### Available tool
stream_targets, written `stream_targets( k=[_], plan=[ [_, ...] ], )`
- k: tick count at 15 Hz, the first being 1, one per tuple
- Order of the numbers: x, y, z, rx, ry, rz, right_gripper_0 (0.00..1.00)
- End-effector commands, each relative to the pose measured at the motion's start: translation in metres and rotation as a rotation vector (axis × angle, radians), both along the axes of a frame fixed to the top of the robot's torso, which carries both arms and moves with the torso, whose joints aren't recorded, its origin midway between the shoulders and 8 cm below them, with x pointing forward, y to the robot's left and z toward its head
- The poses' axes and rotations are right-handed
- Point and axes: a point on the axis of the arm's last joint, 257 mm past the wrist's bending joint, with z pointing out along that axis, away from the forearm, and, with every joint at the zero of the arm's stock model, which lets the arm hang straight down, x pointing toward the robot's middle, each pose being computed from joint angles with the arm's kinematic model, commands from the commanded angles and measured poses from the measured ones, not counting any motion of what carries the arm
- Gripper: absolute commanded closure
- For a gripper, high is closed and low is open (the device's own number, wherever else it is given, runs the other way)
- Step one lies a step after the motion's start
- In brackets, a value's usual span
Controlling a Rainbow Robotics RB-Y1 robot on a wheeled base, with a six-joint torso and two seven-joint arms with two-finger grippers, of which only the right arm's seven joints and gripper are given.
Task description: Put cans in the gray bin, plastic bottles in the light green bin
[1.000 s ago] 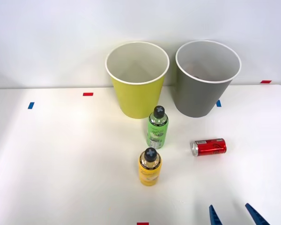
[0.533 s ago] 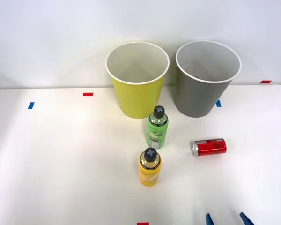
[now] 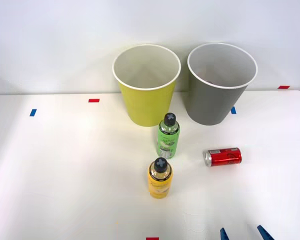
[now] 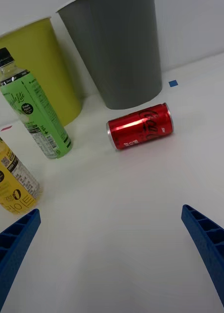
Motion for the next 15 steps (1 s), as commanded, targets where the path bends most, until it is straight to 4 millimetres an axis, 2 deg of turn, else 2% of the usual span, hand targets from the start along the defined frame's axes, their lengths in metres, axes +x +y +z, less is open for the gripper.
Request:
stream_targets(
  k=[1, 5, 15],
  plan=[
    [0.0026, -0.0080, 0.0053, -0.093, -0.036, -0.009, 0.00],
    [0.0020, -0.0155, 0.0068, -0.196, -0.057, -0.025, 0.00],
    [-0.0041, -0.0169, 0.0035, -0.193, -0.041, -0.031, 0.00]
  ],
)
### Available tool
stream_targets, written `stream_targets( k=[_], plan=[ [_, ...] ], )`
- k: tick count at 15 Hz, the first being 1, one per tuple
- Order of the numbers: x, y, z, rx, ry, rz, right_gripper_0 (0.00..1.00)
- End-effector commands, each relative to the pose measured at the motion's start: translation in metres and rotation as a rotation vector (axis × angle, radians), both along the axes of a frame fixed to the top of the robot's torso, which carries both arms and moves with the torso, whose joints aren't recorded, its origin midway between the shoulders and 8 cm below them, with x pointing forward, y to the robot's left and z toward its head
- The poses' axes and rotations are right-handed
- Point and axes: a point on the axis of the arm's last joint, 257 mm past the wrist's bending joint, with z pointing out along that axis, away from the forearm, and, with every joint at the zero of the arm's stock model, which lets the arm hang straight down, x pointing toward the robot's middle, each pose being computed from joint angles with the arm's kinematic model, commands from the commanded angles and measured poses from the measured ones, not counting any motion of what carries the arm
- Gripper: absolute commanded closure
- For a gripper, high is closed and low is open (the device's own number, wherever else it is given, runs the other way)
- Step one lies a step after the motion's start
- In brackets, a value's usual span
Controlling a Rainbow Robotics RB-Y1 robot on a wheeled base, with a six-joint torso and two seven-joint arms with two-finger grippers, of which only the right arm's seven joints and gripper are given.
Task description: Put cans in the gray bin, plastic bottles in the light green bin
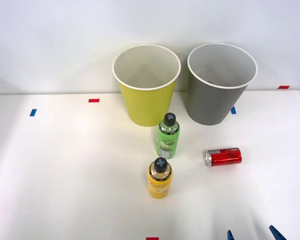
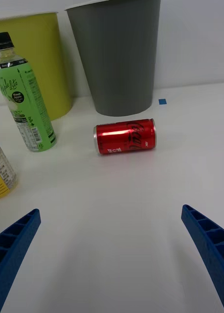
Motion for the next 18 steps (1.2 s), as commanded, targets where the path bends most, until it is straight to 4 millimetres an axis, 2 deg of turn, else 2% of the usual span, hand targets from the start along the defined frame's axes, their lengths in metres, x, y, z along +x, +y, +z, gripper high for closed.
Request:
stream_targets(
  k=[1, 18],
  plan=[
    [0.0000, 0.0000, -0.0001, 0.000, 0.000, 0.000, 0.00],
    [0.0000, 0.0000, -0.0001, 0.000, 0.000, 0.000, 0.00]
  ],
)
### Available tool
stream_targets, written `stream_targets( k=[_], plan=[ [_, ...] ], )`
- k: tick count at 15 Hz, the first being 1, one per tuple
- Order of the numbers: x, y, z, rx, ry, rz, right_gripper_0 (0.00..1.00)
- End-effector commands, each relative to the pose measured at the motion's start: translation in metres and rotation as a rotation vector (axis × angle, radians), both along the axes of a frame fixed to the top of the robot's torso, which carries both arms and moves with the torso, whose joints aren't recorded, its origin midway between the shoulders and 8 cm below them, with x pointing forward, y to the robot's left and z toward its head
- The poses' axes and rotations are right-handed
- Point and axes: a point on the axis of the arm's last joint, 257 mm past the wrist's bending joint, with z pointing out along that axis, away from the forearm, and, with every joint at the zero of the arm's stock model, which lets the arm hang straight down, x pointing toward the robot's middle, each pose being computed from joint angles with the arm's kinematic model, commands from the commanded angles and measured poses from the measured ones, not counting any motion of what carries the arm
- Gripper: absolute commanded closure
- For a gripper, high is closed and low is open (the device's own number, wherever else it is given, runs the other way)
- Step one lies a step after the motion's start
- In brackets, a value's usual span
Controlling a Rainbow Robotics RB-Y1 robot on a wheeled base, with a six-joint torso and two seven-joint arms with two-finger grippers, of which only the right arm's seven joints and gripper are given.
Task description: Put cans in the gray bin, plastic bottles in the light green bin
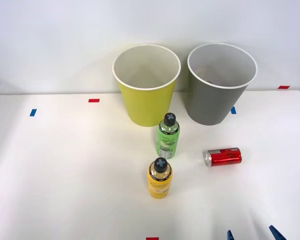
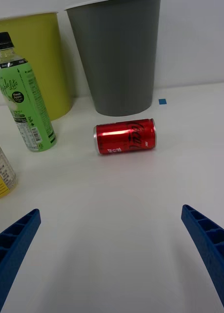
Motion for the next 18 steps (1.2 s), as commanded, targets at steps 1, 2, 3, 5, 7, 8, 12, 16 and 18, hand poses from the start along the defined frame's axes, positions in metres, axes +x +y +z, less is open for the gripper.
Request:
stream_targets(
  k=[1, 2, 3, 5, 7, 8, 12, 16, 18],
  plan=[
    [0.0000, 0.0000, 0.0000, 0.000, 0.000, 0.000, 0.00],
    [0.0000, 0.0000, 0.0000, 0.000, 0.000, 0.000, 0.00],
    [0.0000, 0.0000, 0.0000, 0.000, 0.000, 0.000, 0.00],
    [0.0000, 0.0000, 0.0000, 0.000, 0.000, 0.000, 0.00],
    [0.0000, 0.0000, 0.0000, 0.000, 0.000, 0.000, 0.00],
    [0.0000, 0.0000, 0.0000, 0.000, 0.000, 0.000, 0.00],
    [0.0000, 0.0000, 0.0000, 0.000, 0.000, 0.000, 0.00],
    [0.0000, 0.0000, 0.0000, 0.000, 0.000, 0.000, 0.00],
    [0.0000, 0.0000, 0.0000, 0.000, 0.000, 0.000, 0.00]
  ],
)
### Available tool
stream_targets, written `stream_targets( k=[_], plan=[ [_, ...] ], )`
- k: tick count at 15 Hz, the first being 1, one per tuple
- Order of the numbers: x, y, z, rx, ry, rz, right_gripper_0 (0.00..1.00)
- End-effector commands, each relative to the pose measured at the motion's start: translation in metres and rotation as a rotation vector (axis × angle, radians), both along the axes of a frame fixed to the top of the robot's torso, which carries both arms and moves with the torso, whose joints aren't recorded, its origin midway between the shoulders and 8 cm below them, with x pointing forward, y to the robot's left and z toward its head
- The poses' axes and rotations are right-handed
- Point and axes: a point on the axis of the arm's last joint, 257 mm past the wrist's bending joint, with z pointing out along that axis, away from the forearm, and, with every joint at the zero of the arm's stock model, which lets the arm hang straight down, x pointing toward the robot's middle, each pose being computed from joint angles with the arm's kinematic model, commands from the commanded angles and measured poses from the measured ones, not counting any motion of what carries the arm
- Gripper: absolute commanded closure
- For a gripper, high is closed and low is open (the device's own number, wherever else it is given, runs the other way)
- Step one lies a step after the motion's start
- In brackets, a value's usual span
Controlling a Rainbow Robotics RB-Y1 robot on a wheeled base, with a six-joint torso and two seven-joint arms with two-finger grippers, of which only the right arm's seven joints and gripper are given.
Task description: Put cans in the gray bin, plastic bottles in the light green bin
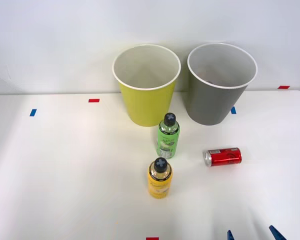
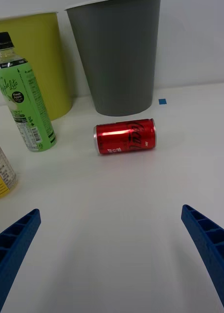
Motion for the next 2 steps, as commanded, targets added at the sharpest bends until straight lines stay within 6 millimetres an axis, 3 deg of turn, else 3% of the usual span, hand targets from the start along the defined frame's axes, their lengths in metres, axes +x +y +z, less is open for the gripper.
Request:
stream_targets(
  k=[1, 2],
  plan=[
    [0.0000, 0.0000, 0.0000, 0.000, 0.000, 0.000, 0.00],
    [0.0000, 0.0000, 0.0000, 0.000, 0.000, 0.000, 0.00]
  ],
)
